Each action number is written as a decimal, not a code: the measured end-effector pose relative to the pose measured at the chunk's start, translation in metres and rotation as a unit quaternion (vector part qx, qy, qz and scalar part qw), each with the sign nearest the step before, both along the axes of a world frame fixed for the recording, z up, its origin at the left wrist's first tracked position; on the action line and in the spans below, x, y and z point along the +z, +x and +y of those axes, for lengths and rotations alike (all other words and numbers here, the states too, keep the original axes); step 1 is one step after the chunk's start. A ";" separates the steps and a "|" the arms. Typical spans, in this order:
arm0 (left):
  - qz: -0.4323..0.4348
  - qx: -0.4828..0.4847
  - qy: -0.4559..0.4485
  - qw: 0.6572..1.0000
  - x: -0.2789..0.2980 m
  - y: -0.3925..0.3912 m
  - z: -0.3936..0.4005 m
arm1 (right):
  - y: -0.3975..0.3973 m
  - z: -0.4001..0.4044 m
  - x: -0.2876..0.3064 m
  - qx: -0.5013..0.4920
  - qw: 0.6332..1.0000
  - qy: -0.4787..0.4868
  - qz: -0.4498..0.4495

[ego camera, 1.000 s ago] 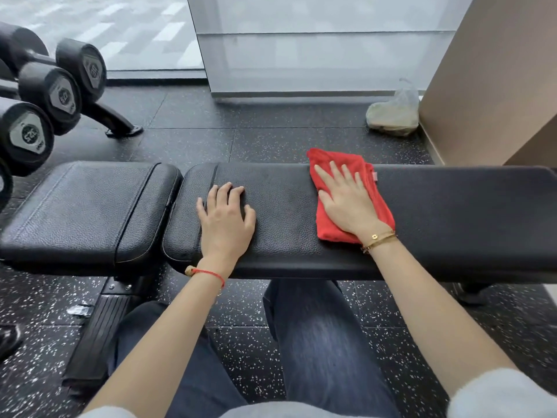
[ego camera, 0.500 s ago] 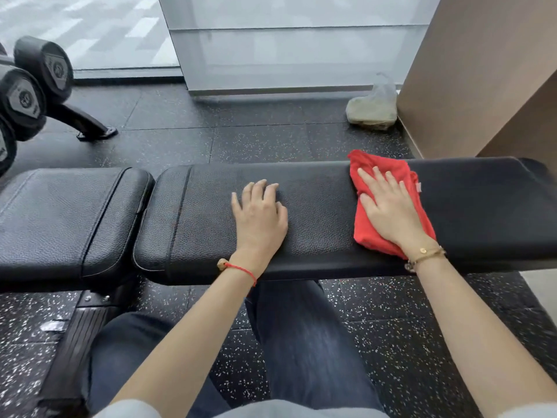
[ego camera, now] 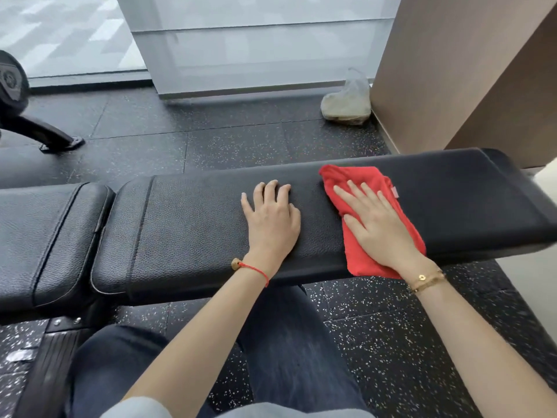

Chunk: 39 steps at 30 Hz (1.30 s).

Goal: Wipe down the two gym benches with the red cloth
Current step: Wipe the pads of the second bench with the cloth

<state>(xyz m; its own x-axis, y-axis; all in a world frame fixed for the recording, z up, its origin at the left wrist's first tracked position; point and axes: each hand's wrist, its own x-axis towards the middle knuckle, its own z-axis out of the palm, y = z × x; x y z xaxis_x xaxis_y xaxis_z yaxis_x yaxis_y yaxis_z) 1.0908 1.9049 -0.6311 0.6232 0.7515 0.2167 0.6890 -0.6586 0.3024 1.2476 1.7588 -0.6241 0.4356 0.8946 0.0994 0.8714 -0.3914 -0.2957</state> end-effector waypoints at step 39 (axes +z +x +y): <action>-0.010 0.004 0.018 1.000 -0.003 -0.002 -0.008 | 0.094 -0.067 0.000 -0.144 0.989 -0.037 -0.013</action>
<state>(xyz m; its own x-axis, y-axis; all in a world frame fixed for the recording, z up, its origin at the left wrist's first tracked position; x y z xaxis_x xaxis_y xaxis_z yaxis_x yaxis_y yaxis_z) 1.0890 1.8966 -0.6342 0.6119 0.7483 0.2562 0.6893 -0.6634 0.2913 1.3416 1.6918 -0.6242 0.6719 0.7388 0.0528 0.7273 -0.6447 -0.2355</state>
